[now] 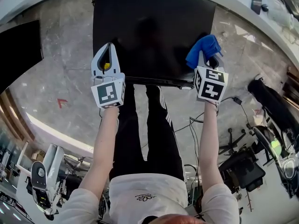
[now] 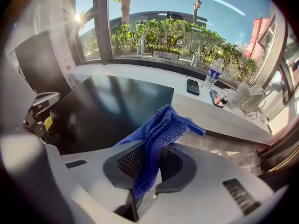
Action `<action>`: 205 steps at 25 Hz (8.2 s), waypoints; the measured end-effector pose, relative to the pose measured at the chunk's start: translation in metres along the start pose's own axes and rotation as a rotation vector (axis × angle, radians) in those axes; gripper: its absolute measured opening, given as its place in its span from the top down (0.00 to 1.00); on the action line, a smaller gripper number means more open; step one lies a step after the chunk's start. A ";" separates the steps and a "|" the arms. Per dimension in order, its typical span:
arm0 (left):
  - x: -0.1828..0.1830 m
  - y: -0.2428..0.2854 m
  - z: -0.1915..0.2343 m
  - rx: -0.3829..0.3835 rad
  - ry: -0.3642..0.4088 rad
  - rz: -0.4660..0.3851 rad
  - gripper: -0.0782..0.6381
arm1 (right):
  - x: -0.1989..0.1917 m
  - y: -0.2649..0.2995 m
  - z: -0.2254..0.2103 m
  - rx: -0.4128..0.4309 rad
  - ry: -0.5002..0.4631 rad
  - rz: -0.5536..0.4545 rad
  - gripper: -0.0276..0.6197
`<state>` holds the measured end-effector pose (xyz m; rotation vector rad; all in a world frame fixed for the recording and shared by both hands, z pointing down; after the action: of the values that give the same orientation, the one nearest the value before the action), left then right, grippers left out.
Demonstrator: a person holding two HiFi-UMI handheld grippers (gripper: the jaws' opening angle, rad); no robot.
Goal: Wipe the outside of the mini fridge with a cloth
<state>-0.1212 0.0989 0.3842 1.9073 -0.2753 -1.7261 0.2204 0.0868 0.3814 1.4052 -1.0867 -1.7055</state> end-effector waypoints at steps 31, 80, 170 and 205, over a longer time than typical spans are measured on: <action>-0.030 -0.065 0.051 0.132 -0.054 0.034 0.88 | 0.050 -0.037 0.206 0.507 -0.042 -0.175 0.85; -0.030 -0.095 0.011 -0.026 0.022 0.029 0.88 | -0.018 -0.005 0.084 0.184 -0.058 -0.122 0.85; -0.053 -0.095 0.001 -0.002 0.029 0.050 0.88 | -0.093 -0.043 0.031 -0.084 0.076 -0.049 0.85; -0.086 -0.159 0.072 0.210 -0.106 0.018 0.88 | 0.006 -0.035 0.348 0.707 0.074 -0.161 0.85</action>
<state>-0.2370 0.2548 0.3733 1.9529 -0.5310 -1.8518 -0.1219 0.1607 0.3730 2.0061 -1.6661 -1.4074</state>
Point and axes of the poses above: the fingertips, and each gripper's own axes: y forward along the fingers, z to its left, x out of its top, the point moved 10 cm from there along -y, backward along the fingers
